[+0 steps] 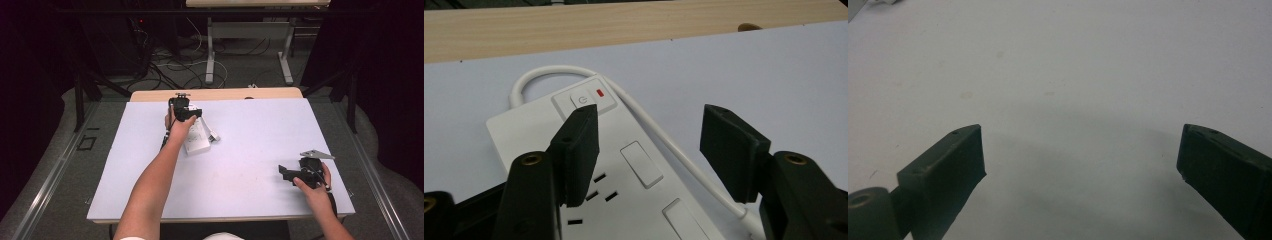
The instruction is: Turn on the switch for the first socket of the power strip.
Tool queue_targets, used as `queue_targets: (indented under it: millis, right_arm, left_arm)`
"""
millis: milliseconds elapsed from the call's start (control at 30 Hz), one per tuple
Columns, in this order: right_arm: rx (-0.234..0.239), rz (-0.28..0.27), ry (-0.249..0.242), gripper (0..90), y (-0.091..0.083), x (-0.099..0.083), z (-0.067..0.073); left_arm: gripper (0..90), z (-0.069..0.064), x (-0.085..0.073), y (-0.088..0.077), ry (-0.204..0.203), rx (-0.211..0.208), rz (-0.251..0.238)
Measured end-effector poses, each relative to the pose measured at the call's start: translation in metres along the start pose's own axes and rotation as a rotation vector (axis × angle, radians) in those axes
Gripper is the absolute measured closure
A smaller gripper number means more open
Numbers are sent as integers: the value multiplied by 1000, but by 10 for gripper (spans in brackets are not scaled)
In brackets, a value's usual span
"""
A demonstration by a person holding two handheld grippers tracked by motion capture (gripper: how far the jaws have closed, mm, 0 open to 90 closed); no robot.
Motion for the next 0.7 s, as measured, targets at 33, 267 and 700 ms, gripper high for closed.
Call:
queue_targets:
  millis: [33,267,700]
  right_arm:
    - [0,-1,-2,45,0,0,0]
    - [-1,0,0,45,-1,1,1]
    - [-9,-6,6,46,-2,1,-2]
  left_arm:
    - [398,-1,1,-2,5,-5,-7]
    - [303,-8,2,-13,61,-18,1]
    - [232,-32,-3,-34,150,-80,32]
Point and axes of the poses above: each handheld gripper's, and its own axes: y roughly forward along the jaws, x roughly out of its top, z roughly to its left, the point moved 5 cm from there along y, roughly forward along the jaws, and after that the axes turned 5 degrees about -z, right-handed, at the moved point
